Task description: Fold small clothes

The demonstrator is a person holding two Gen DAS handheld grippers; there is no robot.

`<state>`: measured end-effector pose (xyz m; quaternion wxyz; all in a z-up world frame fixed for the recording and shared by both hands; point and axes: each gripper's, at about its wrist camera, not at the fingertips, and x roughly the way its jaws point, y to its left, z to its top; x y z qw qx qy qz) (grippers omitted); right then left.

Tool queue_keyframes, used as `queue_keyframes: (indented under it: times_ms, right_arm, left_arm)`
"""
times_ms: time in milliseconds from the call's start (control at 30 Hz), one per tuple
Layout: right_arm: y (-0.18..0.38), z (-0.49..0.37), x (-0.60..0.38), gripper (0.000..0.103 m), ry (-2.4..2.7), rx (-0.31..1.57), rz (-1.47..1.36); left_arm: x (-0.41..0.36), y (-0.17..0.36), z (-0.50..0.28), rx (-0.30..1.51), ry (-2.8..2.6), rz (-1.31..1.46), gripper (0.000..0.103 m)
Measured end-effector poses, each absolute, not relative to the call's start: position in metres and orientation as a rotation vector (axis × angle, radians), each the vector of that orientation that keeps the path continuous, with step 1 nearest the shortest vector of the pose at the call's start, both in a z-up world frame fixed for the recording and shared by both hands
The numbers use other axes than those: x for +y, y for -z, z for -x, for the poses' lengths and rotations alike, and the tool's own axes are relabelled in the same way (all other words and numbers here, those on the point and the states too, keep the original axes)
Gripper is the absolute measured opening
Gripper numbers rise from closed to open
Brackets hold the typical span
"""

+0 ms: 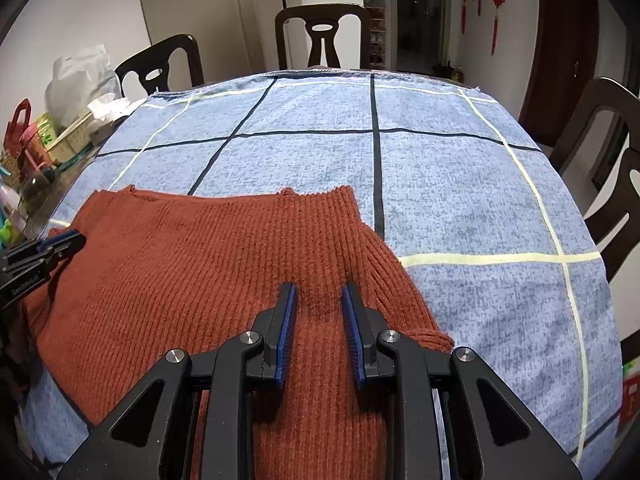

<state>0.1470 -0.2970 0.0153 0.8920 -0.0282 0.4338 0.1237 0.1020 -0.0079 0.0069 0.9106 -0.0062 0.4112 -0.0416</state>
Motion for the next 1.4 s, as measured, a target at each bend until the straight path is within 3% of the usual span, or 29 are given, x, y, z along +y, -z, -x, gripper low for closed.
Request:
queue_keyframes:
  times_ms: [533, 700, 1400]
  right_arm:
    - [-0.032, -0.071, -0.246, 0.025, -0.491, 0.849, 0.155]
    - [-0.023, -0.071, -0.234, 0.026, -0.492, 0.868, 0.194]
    - [-0.021, -0.069, -0.204, 0.027, -0.536, 0.831, 0.283]
  left_arm:
    - [-0.001, -0.029, -0.049, 0.793, 0.149, 0.036, 0.021]
    - [-0.006, -0.012, -0.05, 0.836, 0.154, 0.033, 0.021]
    - [0.009, -0.03, -0.045, 0.793, 0.048, 0.034, 0.022]
